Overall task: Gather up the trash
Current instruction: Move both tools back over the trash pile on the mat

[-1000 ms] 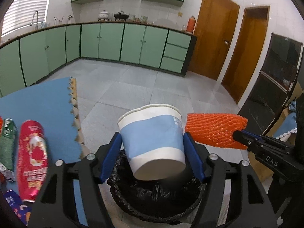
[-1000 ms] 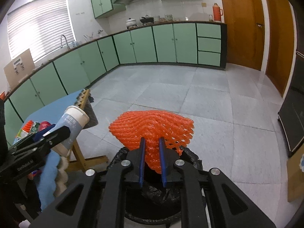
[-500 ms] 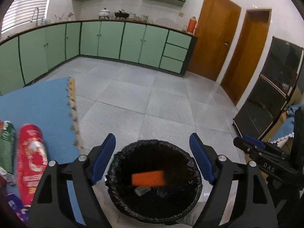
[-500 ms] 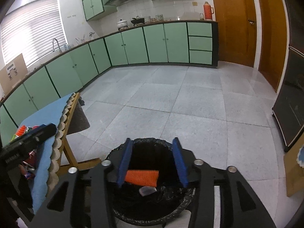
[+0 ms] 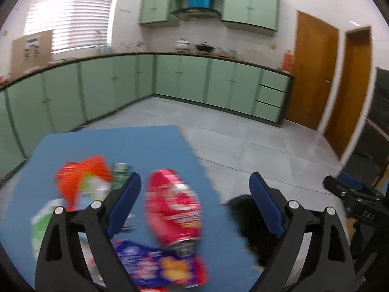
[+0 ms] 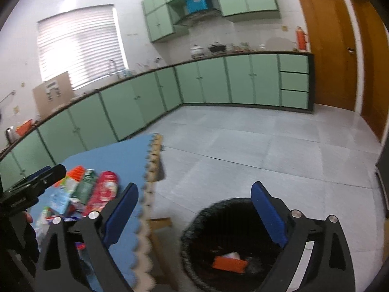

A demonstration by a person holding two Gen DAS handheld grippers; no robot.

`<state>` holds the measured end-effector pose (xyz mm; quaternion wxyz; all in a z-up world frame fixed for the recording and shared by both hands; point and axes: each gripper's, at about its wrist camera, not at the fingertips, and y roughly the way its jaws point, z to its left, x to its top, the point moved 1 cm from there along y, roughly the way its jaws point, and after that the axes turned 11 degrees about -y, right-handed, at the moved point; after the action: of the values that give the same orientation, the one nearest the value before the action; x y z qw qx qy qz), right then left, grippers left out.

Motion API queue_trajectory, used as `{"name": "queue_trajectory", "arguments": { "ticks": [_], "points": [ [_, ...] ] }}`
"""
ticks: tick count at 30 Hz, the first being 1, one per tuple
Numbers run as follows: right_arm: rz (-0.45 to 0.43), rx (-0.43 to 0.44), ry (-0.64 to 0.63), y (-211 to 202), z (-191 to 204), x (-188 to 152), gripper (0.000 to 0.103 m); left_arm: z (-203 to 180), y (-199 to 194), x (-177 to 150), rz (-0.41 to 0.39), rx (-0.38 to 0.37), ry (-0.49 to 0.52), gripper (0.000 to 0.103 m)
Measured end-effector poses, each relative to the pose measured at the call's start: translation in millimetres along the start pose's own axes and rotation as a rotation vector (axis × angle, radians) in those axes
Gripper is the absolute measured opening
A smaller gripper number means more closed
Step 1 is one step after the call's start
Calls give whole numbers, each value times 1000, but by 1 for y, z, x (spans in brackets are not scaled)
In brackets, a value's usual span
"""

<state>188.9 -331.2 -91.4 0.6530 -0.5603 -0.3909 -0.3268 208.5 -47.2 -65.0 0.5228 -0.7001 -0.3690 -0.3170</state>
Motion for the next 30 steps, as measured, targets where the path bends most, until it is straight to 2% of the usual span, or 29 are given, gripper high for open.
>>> {"name": "queue_trajectory", "arguments": {
  "ticks": [6, 12, 19, 30],
  "points": [
    [2, 73, -58, 11, 53, 6, 92, 65, -37, 10, -57, 172, -35, 88],
    [-17, 132, -111, 13, 100, 4, 92, 120, -57, -9, -22, 286, -68, 88],
    [-25, 185, -148, 19, 146, -4, 92, 166, -57, -38, 48, 348, -136, 88],
    [5, 213, -220, 24, 182, -9, 92, 197, -49, -79, 149, 350, -217, 89]
  ]
}}
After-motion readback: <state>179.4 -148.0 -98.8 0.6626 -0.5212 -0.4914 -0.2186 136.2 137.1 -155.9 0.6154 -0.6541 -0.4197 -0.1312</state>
